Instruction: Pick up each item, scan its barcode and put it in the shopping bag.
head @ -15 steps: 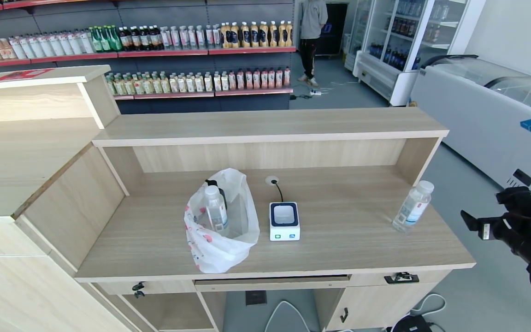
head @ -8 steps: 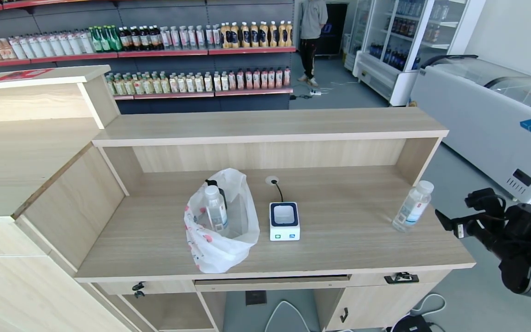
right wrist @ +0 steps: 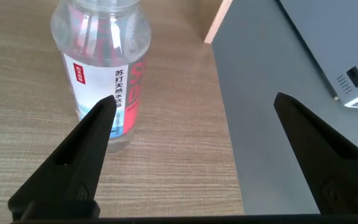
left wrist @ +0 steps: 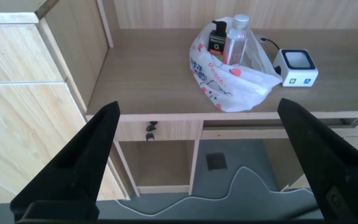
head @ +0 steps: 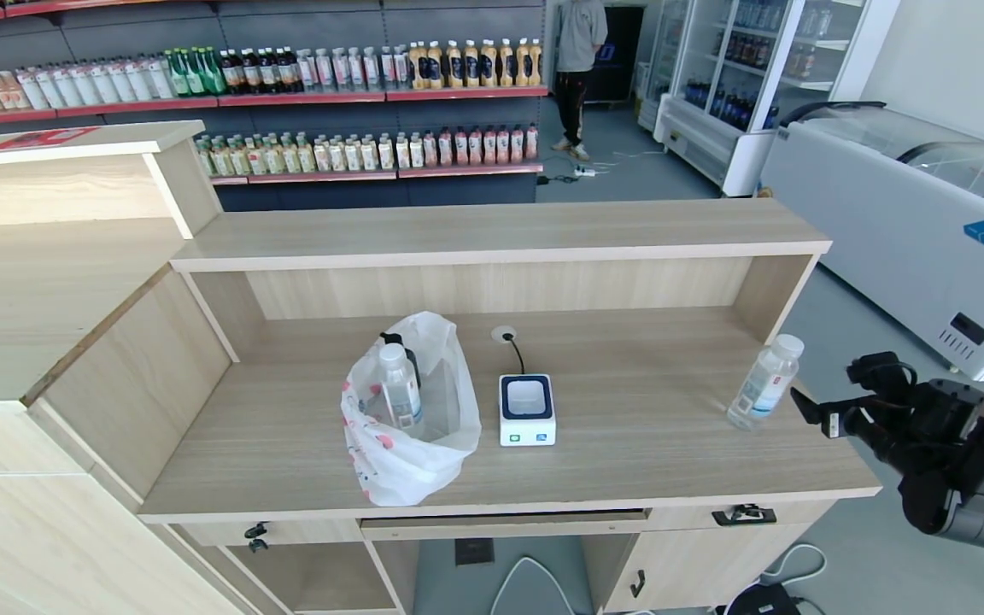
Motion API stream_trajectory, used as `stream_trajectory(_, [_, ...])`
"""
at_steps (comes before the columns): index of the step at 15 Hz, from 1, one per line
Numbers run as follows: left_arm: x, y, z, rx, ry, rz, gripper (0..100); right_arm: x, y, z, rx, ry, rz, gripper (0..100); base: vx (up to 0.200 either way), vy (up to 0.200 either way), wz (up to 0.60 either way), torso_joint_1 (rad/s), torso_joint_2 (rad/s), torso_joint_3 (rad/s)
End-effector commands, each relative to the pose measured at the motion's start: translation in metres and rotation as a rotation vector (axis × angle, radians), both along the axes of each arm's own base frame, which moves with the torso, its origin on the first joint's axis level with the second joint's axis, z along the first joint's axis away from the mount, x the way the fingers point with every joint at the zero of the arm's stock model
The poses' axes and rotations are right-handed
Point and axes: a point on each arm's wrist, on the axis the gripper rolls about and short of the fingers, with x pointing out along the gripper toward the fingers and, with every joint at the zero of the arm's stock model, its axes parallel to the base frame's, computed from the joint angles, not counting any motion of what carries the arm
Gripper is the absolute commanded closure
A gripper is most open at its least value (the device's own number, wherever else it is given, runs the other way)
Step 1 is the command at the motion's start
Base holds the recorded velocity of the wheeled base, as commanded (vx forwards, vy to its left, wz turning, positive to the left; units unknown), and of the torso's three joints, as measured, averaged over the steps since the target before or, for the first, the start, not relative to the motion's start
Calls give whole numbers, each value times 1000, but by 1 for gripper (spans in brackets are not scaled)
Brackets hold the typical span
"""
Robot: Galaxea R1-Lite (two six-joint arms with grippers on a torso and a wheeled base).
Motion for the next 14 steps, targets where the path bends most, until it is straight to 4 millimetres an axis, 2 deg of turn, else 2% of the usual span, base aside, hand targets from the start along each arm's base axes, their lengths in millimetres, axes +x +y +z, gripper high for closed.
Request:
stream_trajectory(1, [0, 0, 0, -1, 2, 0, 0, 8, 5, -4, 5, 10, 19, 0, 0, 0, 0, 0, 0, 0])
stream_trajectory(6, [0, 0, 0, -1, 0, 0, 0, 21, 25, -14, 9, 26, 73, 0, 0, 0, 0, 0, 0, 0])
stream_trajectory(10, [0, 0, 0, -1, 2, 0, 0, 28, 29, -27, 5, 34, 87, 0, 0, 0, 0, 0, 0, 0])
stream_trajectory(14, [0, 0, 0, -1, 2, 0, 0, 44, 33, -40, -4, 12, 107, 0, 0, 0, 0, 0, 0, 0])
